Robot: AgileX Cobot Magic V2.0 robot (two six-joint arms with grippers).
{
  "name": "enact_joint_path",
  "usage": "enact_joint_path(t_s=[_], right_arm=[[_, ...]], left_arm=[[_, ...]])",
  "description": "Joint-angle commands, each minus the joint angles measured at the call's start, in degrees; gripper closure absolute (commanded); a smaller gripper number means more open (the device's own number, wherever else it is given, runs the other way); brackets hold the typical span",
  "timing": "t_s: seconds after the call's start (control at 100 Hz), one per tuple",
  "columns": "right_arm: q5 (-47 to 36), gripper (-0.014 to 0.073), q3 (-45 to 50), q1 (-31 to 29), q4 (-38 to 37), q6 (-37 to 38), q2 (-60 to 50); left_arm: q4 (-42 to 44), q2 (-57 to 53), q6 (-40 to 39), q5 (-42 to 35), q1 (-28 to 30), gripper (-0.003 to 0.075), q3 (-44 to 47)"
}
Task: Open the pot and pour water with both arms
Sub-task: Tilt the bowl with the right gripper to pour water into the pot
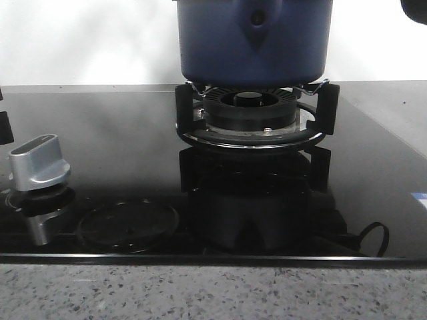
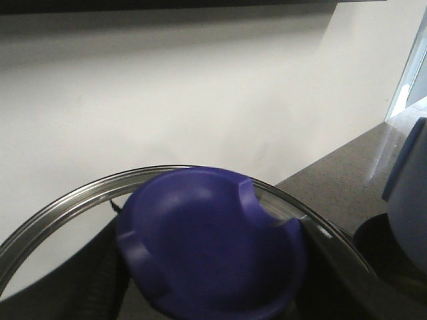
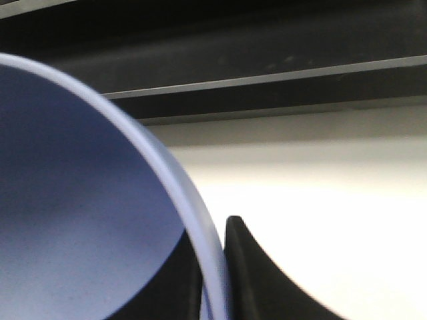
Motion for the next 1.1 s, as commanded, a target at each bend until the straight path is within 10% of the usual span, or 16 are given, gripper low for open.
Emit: enact_joint_path(t_s=[0.0,0.43,0.75,1.09], right_arm=[[-10.6,0.0651,-1.7,0.0,-0.8,-0.1,-2.3],[-0.4,0.065,-3.7,0.0,2.8,-0.1,-6.6],[32.1,0.065,-14.4,-3.0,8.7,-0.1,-12.5],[76.2,0.065,-25.6,-20.5,17.0,-0.1,-16.3]], left_arm=[[-5.0,-3.6,-0.6,0.2,0.1,0.051,-2.5],[-6.3,-3.6,-0.6,3.7,-0.2,0.051,-4.6],[-6.3,-3.6,-0.6,6.1,-4.6,0.051,-6.2],[-6.4,-3.6,-0.6,6.1,-10.5,0.051,-6.2]])
